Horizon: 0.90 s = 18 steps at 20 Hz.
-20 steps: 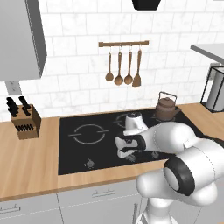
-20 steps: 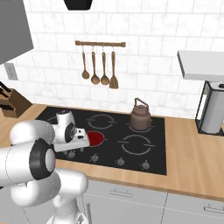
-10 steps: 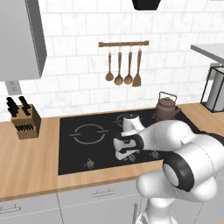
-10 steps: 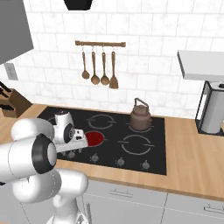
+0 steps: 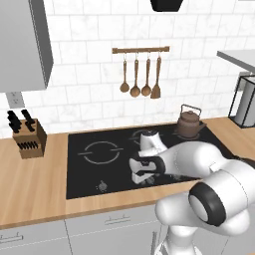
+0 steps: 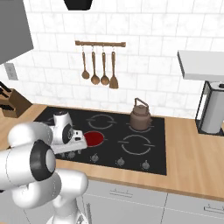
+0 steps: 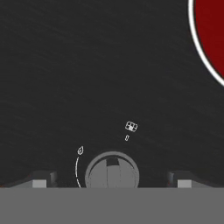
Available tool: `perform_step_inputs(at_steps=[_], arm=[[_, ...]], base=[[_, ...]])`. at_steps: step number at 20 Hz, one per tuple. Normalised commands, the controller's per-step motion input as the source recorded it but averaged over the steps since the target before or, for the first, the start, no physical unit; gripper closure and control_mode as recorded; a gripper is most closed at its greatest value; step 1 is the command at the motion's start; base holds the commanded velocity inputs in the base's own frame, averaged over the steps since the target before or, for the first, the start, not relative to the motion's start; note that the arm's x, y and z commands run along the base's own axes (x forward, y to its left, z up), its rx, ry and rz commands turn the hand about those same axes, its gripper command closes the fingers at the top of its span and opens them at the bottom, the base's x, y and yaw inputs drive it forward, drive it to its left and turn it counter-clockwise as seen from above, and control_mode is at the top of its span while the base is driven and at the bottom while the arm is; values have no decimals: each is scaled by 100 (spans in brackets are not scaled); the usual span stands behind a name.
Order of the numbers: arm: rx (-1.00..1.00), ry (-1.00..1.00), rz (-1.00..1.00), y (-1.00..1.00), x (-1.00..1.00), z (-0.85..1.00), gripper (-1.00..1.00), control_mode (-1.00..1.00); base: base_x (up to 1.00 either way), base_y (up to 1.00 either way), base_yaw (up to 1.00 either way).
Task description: Turn off the front center burner of the stove.
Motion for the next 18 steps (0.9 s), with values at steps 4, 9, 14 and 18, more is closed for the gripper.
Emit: perform_step_inputs(at_steps=[4, 9, 14, 18], arm=[[0, 0, 0, -4, 0, -2, -100, -100], [0, 0, 0, 0, 0, 0, 100, -100], [0, 0, -1, 0, 0, 0, 100, -100], [3, 0, -19, -4, 0, 0, 100, -100]], base=[[0, 0, 0], [0, 0, 0], [0, 0, 0], [0, 0, 0]])
